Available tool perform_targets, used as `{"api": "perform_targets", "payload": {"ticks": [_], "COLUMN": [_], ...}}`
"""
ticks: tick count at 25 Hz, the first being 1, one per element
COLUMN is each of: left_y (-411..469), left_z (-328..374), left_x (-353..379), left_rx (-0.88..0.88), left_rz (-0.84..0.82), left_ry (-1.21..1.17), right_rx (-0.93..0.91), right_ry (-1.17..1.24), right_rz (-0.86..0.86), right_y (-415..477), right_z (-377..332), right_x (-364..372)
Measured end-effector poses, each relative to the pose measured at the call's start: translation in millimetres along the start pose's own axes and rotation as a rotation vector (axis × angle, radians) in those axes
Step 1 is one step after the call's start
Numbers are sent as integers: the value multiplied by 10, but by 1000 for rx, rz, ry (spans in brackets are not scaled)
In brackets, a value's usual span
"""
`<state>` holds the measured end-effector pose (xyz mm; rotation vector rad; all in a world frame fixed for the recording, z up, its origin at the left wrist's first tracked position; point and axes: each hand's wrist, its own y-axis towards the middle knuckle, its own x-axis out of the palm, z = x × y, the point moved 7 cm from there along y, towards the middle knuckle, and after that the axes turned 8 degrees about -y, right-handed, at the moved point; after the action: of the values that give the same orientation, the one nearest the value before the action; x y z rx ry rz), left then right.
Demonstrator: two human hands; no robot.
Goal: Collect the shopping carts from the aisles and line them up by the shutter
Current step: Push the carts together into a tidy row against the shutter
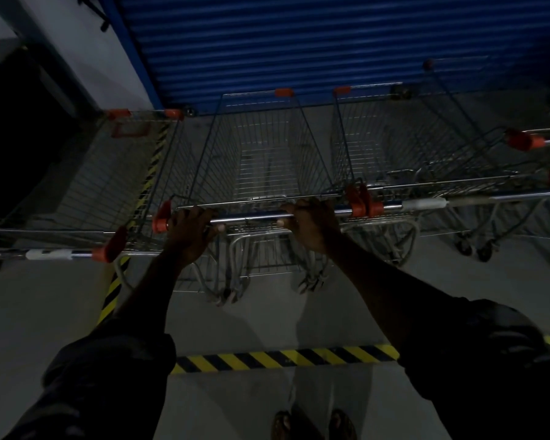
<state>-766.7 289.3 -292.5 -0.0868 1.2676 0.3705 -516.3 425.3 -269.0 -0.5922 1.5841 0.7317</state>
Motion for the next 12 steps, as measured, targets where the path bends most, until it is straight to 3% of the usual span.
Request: {"api": "perform_targets", "payload": {"ticks": [12], "left_y": [-141], "left_z": [210], "left_x": [-129], "left_rx": [14], "left_rz": [-59], "left_ry": [-30], "right_rx": [7], "right_ry": [53], "right_rz": [-54], "right_y": [-100], "right_z": [-29], "right_x": [12]}}
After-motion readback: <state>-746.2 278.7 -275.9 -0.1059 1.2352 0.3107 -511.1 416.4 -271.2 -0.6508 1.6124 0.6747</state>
